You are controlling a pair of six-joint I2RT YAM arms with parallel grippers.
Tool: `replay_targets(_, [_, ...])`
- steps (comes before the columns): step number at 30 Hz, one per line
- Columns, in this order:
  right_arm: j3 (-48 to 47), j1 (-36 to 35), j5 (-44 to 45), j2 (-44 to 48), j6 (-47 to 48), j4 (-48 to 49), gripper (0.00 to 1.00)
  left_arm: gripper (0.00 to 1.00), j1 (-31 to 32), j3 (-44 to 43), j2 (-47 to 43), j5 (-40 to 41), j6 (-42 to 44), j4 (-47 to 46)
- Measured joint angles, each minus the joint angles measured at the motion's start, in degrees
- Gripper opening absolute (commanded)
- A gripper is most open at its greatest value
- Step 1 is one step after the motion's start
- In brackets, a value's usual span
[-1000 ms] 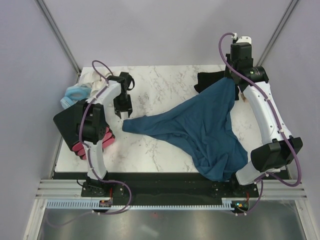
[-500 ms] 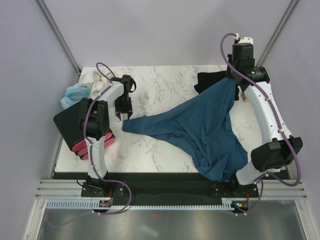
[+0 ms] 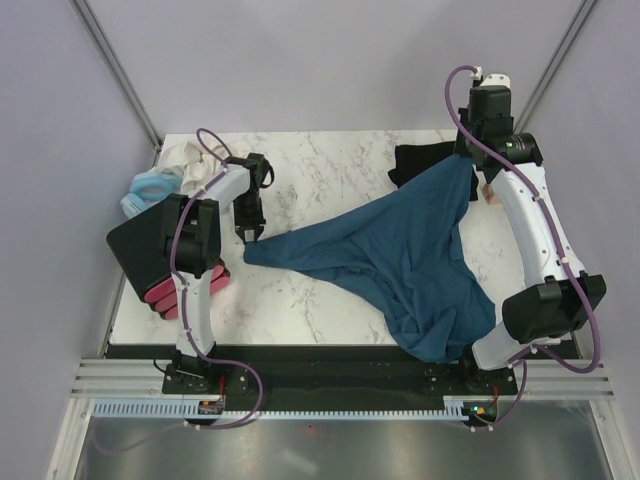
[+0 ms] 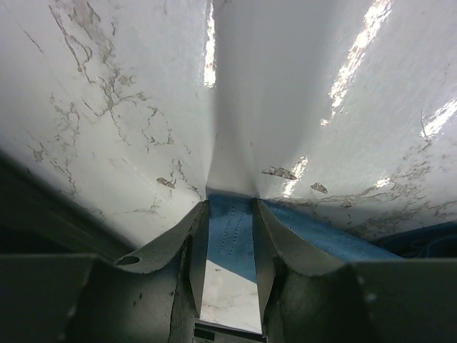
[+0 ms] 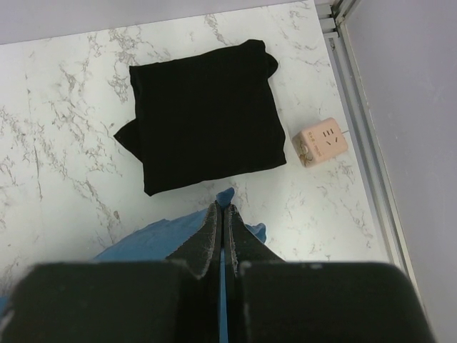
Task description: Fold and stack the t-shirts
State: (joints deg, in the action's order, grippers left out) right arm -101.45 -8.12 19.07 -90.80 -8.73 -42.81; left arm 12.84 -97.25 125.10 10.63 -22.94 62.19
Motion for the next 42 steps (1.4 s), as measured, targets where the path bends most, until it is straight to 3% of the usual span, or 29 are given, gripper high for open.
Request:
replay_targets(5, [-0.04, 0.37, -0.48, 0.0, -0.02, 0.0, 0.0, 0.35, 0.0, 0.02, 0.11, -0.04, 0.0, -0.15])
replay_targets(9, [-0.07, 0.76, -1.01, 0.0, -0.04, 0.0, 0.0, 0.21, 0.0, 0.22, 0.13, -0.28, 0.07, -0.5])
replay_targets(14, [-0.07, 1.18, -1.31, 0.0, -0.15, 0.0, 0.0, 0.17, 0.07, 1.01, -0.13, -0.26, 0.15, -1.25])
replay_targets(17, [-0.07, 1.22, -1.33, 0.0, -0.24, 0.0, 0.0, 0.1, 0.07, 1.31, -0.39, -0.28, 0.15, -1.55])
replay_targets(18, [-0.07, 1.22, -1.38, 0.0, -0.26, -0.02, 0.0, 0.02, 0.07, 1.36, -0.46, -0.28, 0.15, -1.64])
replay_targets(29, [-0.07, 1.51, -0.79, 0.0, -0.46, 0.0, 0.0, 0.02, 0.0, -1.27, -2.8, 0.02, 0.2, -3.89])
replay_targets(36, [-0.07, 1.97, 0.48, 0.5, -1.55, -0.04, 0.0, 0.02, 0.0, -8.04, -12.66, 0.85, -0.22, -4.35])
replay_targets(42, [2.45, 1.97, 0.2, 5.33, -5.81, 0.85, 0.0, 0.02, 0.07, -6.21, -26.6, 1.33, -5.86, -5.33])
